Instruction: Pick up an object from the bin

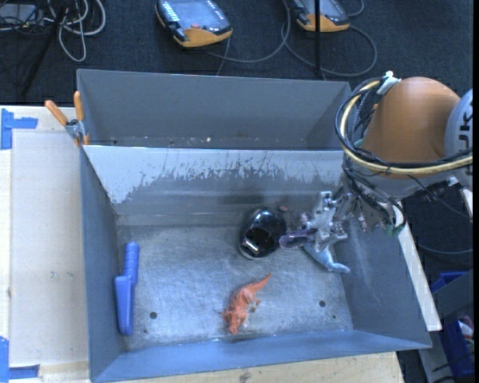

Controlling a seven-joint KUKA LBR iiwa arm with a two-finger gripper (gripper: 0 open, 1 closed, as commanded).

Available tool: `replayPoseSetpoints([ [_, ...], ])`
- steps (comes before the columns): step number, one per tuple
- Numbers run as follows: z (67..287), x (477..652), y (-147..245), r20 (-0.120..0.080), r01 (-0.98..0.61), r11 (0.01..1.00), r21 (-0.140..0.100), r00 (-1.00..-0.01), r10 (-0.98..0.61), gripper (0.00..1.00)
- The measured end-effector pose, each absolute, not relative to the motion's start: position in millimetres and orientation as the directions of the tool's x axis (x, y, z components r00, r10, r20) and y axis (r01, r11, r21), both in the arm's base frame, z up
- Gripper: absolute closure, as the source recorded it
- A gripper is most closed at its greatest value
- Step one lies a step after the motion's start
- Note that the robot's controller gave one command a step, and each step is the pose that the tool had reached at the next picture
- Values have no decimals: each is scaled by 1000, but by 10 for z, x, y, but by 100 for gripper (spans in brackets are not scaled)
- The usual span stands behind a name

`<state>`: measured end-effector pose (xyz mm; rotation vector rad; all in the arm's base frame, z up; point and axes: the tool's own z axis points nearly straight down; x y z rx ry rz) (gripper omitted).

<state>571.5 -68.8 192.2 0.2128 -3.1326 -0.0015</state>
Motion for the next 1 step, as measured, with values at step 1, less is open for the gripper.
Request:
replayPoseSetpoints([
  [1, 2227, 5565, -657, -1, -165, 986, 0, -986, -165, 100],
])
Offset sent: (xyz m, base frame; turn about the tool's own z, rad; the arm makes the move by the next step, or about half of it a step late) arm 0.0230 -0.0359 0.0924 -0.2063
